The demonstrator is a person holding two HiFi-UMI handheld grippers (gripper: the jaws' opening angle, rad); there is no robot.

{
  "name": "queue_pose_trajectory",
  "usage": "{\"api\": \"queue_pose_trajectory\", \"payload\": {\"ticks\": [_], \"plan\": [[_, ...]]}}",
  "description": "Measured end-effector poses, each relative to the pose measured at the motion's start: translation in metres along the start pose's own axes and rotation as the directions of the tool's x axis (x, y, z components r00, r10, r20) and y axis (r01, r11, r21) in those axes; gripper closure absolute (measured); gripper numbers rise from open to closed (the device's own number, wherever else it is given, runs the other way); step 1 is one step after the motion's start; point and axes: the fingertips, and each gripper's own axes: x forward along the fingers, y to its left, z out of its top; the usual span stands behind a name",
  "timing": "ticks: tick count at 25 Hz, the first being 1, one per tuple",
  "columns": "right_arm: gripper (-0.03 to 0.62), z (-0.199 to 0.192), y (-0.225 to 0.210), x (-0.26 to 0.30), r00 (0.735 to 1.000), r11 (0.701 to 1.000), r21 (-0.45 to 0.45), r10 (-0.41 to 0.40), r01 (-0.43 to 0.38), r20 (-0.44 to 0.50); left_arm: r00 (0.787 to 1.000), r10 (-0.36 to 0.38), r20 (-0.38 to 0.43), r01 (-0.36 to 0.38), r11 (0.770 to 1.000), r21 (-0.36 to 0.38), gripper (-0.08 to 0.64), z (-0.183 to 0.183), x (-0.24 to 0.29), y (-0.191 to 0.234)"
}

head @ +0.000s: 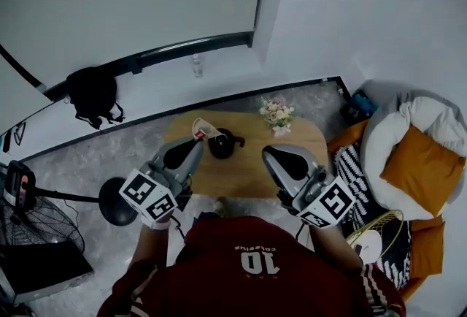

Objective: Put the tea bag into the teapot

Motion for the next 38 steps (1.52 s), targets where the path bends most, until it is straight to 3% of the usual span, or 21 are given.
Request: {"api": "queue_pose_trajectory", "payload": {"ticks": [16, 38], "plan": [[0.592, -0.023, -0.006, 0.021, 0.999, 0.999, 0.012, -0.047, 0.047, -0.011, 0.997, -0.053, -0.062, 0.054, 0.998, 0.023, 0.555, -0.023, 0.017, 0.028], [0.592, -0.072, -0.041, 0.048, 0.984, 0.987, 0.026, -0.155, 0.158, -0.084, 0.97, -0.123, -0.208, 0.144, 0.986, 0.089, 0.555, -0.115, 0.064, 0.107]]}}
